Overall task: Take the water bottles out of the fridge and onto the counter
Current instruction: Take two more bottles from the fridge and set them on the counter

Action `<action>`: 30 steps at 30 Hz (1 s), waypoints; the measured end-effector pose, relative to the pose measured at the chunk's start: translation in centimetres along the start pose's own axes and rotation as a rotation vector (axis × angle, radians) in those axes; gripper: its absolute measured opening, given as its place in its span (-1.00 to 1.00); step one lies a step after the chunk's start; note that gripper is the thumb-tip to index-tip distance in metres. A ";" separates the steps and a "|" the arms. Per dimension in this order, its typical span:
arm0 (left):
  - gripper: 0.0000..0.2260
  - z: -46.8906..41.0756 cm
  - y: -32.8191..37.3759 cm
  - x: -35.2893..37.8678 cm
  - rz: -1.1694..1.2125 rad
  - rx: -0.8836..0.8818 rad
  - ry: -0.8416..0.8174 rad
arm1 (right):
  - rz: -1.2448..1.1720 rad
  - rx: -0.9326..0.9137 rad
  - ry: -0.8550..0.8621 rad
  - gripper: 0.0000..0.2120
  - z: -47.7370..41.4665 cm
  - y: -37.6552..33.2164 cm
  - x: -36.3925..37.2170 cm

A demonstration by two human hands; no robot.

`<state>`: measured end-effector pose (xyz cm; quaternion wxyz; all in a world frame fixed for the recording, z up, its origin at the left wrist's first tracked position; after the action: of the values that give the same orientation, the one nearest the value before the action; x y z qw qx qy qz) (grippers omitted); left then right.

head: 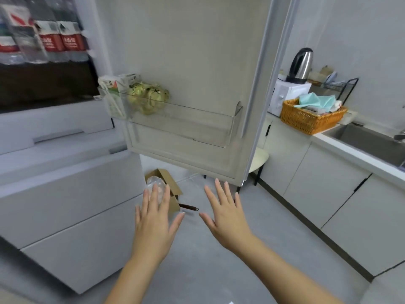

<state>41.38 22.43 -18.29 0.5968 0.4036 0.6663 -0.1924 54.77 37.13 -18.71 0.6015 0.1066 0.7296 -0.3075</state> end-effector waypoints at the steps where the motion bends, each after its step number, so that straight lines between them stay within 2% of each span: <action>1: -0.30 -0.4 -0.6 0.0 -0.013 -0.015 -0.003 | -0.013 -0.010 -0.010 -0.34 -0.7 -0.4 0.4; 14: -0.25 -9.2 -9.1 0.8 -0.079 -0.164 -0.029 | -0.087 -0.235 -0.173 -0.36 -15.3 -4.6 4.0; 20: -0.30 -10.7 -13.2 -0.2 -0.083 -0.251 0.009 | -0.136 -0.357 -0.218 -0.36 -19.9 -7.9 5.5; 30: -0.28 -14.1 -20.8 -2.2 -0.081 -0.312 0.061 | -0.136 -0.466 -0.187 -0.36 -26.4 -14.3 8.3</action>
<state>16.27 19.66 -17.87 0.6237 0.2843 0.7215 -0.0981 23.68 39.33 -19.61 0.6526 -0.1128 0.7275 -0.1794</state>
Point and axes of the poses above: each hand's wrist, its own z-axis away from the middle knuckle, its own x-axis out of the palm, y = z × x, the point moved 2 cm from there along -z, towards the middle knuckle, and after that the axes turned 11 degrees about -z, right-handed, at the moved point
